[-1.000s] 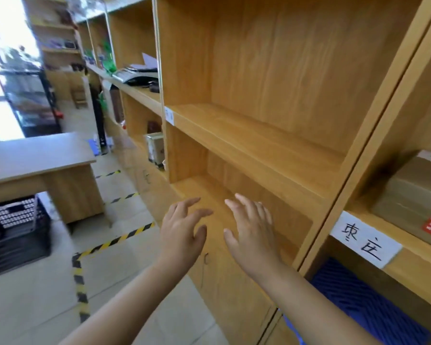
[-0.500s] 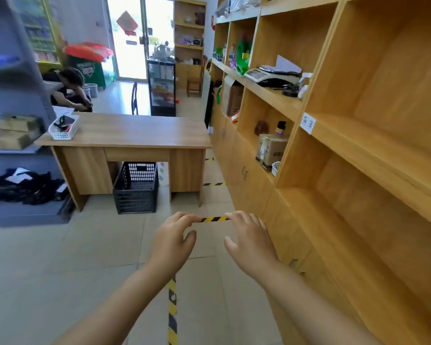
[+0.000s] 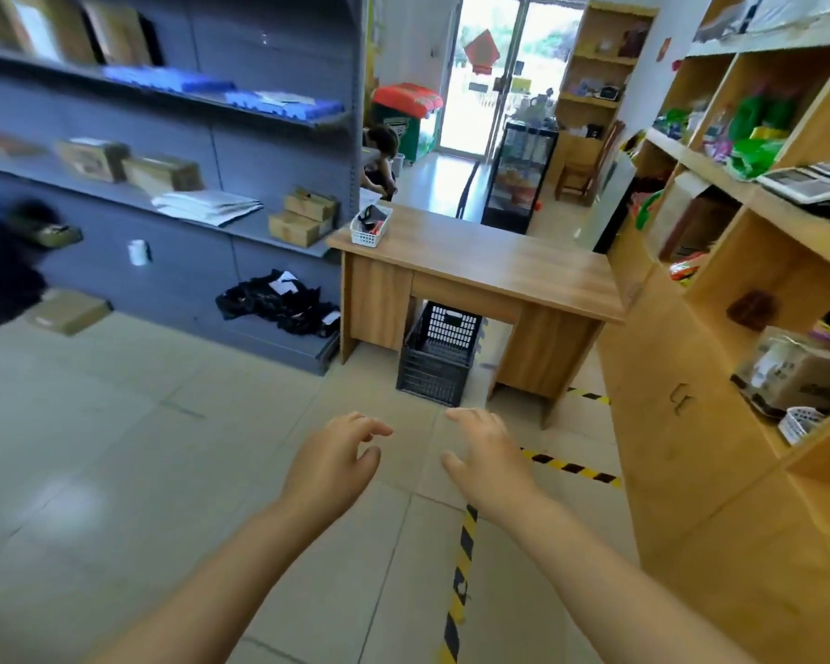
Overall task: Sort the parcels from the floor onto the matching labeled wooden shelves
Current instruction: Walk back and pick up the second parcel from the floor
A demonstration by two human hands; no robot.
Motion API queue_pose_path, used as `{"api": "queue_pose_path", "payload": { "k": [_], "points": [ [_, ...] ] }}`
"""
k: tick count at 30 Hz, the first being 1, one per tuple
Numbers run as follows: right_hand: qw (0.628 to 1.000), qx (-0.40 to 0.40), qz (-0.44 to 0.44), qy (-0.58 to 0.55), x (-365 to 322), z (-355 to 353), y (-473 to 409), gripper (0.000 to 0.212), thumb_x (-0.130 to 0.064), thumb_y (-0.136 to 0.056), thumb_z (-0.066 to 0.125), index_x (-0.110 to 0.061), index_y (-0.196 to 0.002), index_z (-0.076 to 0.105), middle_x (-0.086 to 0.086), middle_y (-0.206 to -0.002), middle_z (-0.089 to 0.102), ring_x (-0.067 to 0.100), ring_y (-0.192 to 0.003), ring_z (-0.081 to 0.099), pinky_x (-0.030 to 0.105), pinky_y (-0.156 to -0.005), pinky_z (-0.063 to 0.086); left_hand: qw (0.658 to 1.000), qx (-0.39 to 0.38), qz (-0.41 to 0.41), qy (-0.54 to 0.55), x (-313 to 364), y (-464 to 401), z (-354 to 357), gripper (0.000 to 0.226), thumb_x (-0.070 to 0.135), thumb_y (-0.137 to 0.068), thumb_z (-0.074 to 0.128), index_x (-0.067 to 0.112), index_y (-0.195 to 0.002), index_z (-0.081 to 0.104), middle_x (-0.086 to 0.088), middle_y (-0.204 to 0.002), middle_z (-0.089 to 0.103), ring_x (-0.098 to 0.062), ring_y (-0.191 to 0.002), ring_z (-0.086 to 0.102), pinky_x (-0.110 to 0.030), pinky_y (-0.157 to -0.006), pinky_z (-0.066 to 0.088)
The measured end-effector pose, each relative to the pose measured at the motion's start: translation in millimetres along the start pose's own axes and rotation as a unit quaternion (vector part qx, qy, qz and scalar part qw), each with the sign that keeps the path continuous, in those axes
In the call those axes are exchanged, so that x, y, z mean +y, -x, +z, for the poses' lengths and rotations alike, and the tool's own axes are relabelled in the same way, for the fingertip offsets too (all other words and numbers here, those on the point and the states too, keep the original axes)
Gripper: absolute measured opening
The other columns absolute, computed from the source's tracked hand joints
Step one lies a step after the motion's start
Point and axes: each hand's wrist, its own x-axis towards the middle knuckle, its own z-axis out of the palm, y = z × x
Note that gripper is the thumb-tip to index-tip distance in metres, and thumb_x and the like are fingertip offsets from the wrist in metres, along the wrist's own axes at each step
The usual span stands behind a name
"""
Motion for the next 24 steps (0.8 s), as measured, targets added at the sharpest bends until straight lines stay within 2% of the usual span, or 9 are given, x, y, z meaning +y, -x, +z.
{"api": "queue_pose_path", "payload": {
  "k": [4, 8, 15, 24],
  "points": [
    [0.999, -0.041, -0.035, -0.005, -34, 27, -31, 0.053, -0.02, -0.089, 0.053, -0.021, -0.14, 0.037, 0.001, -0.141, 0.04, 0.017, -0.131, 0.033, 0.027, -0.103, 0.032, 0.998, 0.023, -0.051, -0.018, -41, 4, -28, 0.026, 0.02, -0.088, 0.054, 0.028, -0.111, 0.062, 0.011, -0.106, 0.061, 0.0, -0.087, 0.046, -0.02, -0.072, 0.035],
    [0.994, -0.085, -0.071, -0.016, -61, 49, -63, 0.051, -0.019, -0.09, 0.052, -0.019, -0.139, 0.038, 0.003, -0.139, 0.04, 0.019, -0.131, 0.033, 0.029, -0.102, 0.033, 0.993, 0.049, -0.098, -0.037, -75, 8, -49, 0.026, 0.019, -0.086, 0.056, 0.026, -0.109, 0.064, 0.007, -0.105, 0.061, -0.009, -0.097, 0.054, -0.02, -0.073, 0.033],
    [0.978, -0.142, -0.154, -0.008, -95, 75, -134, 0.052, -0.024, -0.089, 0.052, -0.023, -0.139, 0.038, -0.001, -0.14, 0.043, 0.017, -0.132, 0.035, 0.03, -0.104, 0.032, 0.978, 0.089, -0.181, -0.046, -117, -10, -71, 0.024, 0.018, -0.083, 0.058, 0.026, -0.105, 0.065, 0.007, -0.109, 0.061, -0.009, -0.098, 0.057, -0.029, -0.086, 0.046],
    [0.955, -0.189, -0.23, -0.013, -122, 98, -221, 0.053, -0.027, -0.09, 0.053, -0.022, -0.14, 0.038, 0.0, -0.143, 0.043, 0.018, -0.131, 0.041, 0.034, -0.104, 0.037, 0.945, 0.14, -0.294, -0.041, -152, -37, -89, 0.023, 0.02, -0.084, 0.057, 0.027, -0.105, 0.063, 0.009, -0.111, 0.058, -0.008, -0.099, 0.057, -0.031, -0.087, 0.047]
  ]
}}
